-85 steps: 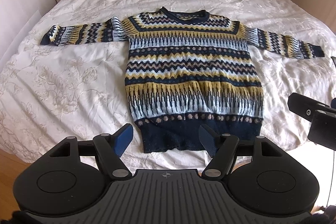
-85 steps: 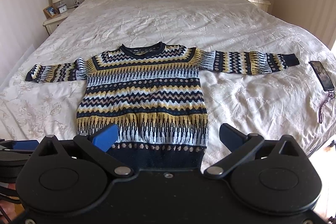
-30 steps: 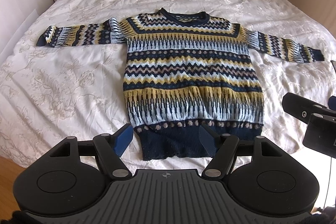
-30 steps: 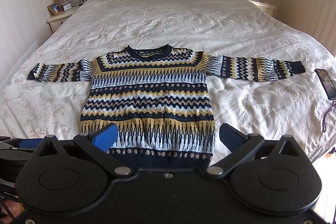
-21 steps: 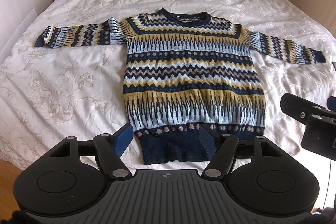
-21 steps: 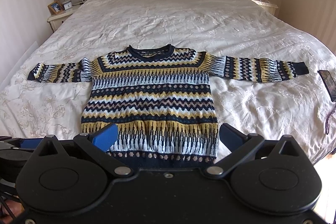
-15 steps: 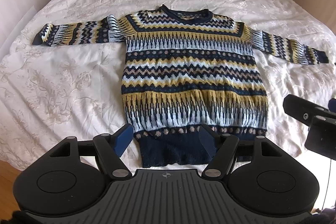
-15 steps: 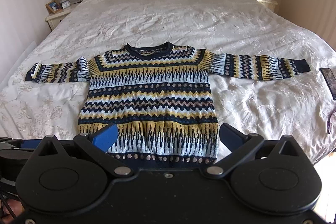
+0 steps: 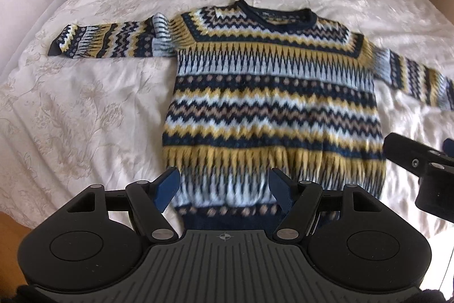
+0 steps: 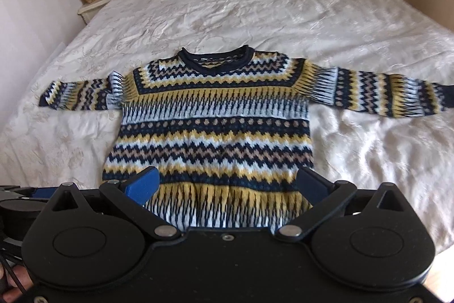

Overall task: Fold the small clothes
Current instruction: 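Grasp the sweater cuff with the right gripper and lift it, then carry the held sleeve across the sweater body and release it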

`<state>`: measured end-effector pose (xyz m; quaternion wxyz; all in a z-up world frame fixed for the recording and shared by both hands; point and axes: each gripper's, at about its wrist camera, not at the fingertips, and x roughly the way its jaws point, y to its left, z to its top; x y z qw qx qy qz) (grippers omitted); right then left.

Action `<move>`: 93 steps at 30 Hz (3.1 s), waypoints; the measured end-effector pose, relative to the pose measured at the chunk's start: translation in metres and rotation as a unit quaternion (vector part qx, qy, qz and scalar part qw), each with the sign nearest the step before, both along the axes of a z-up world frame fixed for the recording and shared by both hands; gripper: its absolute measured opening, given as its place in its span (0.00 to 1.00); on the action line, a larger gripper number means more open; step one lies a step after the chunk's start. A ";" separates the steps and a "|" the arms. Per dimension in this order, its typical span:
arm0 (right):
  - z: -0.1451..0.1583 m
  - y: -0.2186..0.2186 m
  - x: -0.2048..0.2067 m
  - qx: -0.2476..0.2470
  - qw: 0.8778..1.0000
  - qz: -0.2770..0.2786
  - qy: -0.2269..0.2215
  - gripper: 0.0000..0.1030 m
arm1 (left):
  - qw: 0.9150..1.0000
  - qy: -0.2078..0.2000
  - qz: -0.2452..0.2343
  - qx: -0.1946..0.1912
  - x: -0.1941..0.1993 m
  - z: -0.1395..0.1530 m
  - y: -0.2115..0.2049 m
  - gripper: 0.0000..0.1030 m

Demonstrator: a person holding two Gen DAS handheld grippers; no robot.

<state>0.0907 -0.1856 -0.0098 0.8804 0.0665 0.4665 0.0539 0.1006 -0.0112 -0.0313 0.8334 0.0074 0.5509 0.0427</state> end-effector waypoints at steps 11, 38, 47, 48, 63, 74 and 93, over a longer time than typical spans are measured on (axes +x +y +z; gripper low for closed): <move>-0.011 -0.064 0.078 0.008 0.999 0.041 0.006 0.99 | 1.000 -0.018 0.009 0.016 0.060 0.015 -0.069 0.66; -0.097 -0.403 0.153 -0.026 0.959 -0.282 -0.030 0.99 | 0.999 -0.019 0.011 0.046 0.130 0.014 -0.134 0.66; -0.135 -0.475 0.145 0.010 0.939 -0.343 0.020 0.75 | 0.998 -0.005 -0.001 0.058 0.144 0.005 -0.147 0.66; -0.139 -0.479 0.146 0.018 0.938 -0.345 0.020 0.75 | 0.998 -0.003 -0.004 0.059 0.145 0.005 -0.149 0.66; -0.134 -0.476 0.164 0.072 0.944 -0.323 -0.010 0.21 | 0.998 -0.003 -0.018 0.068 0.146 0.003 -0.156 0.66; -0.053 -0.363 0.200 0.112 0.973 -0.184 -0.087 0.21 | 0.998 -0.021 -0.027 0.049 0.130 0.007 -0.127 0.66; -0.034 -0.011 0.274 0.149 0.986 0.032 -0.068 0.21 | 0.998 -0.036 0.043 0.031 0.105 -0.003 0.084 0.66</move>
